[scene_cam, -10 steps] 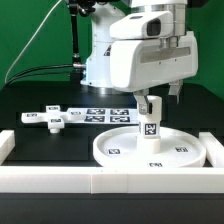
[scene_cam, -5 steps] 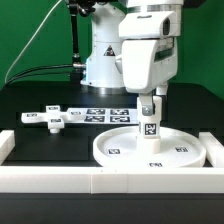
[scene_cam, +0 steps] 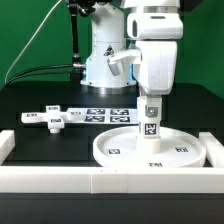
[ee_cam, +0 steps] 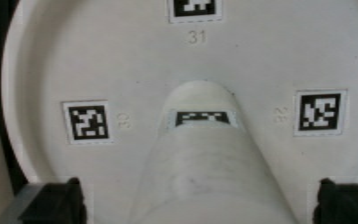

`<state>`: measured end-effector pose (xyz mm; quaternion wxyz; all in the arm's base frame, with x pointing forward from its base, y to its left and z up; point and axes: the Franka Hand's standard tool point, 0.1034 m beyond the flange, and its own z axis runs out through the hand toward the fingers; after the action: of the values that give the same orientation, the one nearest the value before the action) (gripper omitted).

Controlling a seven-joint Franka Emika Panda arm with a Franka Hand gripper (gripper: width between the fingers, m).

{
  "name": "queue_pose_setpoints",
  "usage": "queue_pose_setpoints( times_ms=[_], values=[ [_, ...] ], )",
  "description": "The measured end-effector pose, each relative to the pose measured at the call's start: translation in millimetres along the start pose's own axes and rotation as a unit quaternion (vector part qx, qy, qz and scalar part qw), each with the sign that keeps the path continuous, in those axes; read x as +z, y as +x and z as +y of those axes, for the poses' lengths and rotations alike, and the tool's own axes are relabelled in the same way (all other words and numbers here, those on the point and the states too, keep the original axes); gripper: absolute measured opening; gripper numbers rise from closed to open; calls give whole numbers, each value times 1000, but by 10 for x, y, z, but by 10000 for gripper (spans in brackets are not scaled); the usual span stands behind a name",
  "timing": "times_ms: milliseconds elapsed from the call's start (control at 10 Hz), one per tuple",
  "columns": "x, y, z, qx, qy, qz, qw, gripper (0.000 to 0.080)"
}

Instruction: Assemble round table

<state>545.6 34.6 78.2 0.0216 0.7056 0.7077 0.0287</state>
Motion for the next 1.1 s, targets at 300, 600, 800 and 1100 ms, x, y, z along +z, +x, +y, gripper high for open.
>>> queue_pose_setpoints(
  times_ms=[300,600,800,1100],
  values=[
    [2,-54,1,-39,0,-4,999,539],
    [5,-61,-1,-39,1,-4,999,406],
    [6,-62,-1,-29,1,-4,1000,406],
    [11,-61,-4,68,1,-3,998,406]
  ],
)
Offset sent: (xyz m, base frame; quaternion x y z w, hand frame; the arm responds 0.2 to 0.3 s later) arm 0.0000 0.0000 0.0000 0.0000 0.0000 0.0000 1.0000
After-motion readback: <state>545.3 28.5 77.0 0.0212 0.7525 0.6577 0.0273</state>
